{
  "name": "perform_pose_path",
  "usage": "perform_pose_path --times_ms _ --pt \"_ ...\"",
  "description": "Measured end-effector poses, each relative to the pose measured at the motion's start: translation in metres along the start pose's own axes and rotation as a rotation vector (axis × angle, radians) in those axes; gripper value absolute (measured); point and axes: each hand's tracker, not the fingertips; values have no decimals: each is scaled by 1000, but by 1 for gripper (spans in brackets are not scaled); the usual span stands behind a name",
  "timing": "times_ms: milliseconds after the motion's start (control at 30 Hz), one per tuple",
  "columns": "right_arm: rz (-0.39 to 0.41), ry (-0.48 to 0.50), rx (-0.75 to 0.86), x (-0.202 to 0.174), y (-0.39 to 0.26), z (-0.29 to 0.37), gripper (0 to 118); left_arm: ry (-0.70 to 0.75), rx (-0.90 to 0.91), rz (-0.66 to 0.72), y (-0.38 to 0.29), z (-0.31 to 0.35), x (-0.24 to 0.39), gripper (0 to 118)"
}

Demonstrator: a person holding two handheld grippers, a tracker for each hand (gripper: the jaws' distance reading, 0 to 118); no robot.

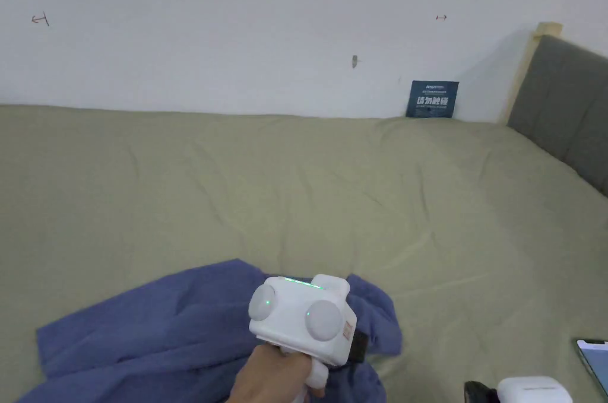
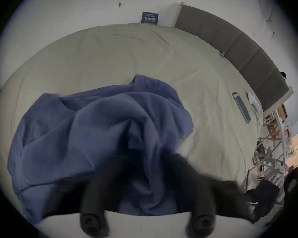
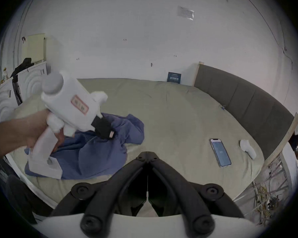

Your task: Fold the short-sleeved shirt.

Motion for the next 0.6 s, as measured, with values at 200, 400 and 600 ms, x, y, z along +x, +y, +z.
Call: perform_pose_path --times_ms 200,400,600 --pt "-28 17 34 -8 11 6 0 26 219 29 -26 94 -31 118" --pt "-22 52 97 -26 21 23 0 158 495 109 -108 230 -80 1" --pt "-29 84 128 -46 25 30 0 354 586 292 -205 316 -149 1"
